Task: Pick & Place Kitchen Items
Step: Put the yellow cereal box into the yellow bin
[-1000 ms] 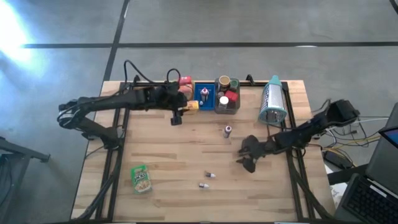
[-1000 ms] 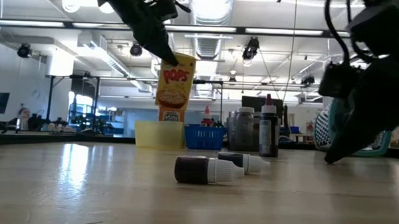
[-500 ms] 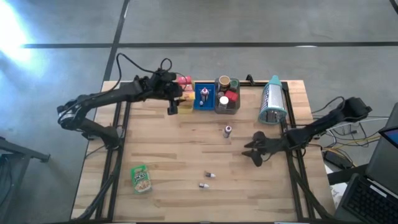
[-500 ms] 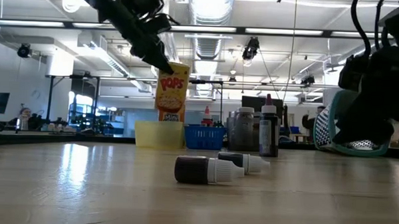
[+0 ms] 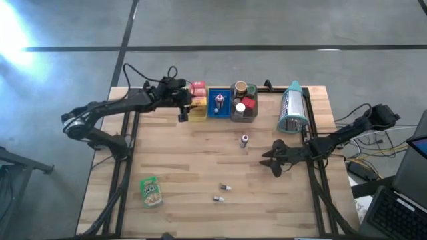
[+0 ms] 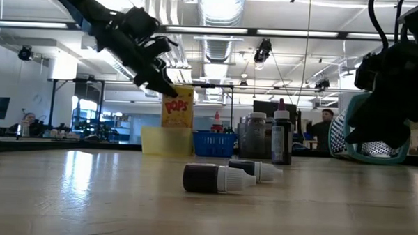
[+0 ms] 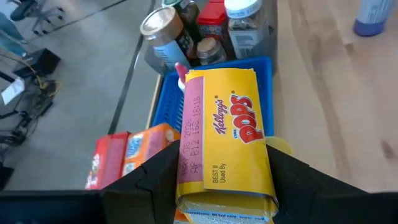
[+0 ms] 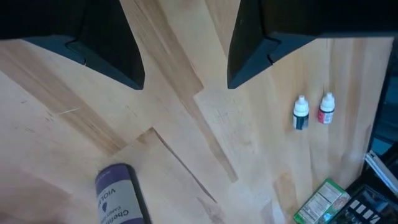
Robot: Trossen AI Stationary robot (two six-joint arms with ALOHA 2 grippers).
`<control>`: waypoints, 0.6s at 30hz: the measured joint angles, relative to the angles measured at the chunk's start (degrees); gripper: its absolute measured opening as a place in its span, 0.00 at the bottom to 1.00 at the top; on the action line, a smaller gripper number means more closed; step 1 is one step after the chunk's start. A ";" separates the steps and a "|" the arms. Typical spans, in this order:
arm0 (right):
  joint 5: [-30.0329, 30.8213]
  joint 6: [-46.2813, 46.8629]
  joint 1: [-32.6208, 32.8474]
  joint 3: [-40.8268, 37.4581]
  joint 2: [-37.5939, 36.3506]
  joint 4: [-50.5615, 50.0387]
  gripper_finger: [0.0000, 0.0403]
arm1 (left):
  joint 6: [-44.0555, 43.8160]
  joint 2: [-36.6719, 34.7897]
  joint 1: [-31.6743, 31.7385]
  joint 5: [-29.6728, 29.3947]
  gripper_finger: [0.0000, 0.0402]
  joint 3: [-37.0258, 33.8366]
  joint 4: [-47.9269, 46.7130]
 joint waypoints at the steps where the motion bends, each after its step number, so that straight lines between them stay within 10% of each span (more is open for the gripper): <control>1: 0.12 0.36 0.00 0.00 0.00 -0.03 0.57 | 0.24 0.01 0.12 0.04 0.49 -0.84 1.15; 18: 1.17 2.50 0.00 0.00 0.00 0.04 0.65 | -0.64 6.56 0.31 -0.32 0.49 -3.97 8.68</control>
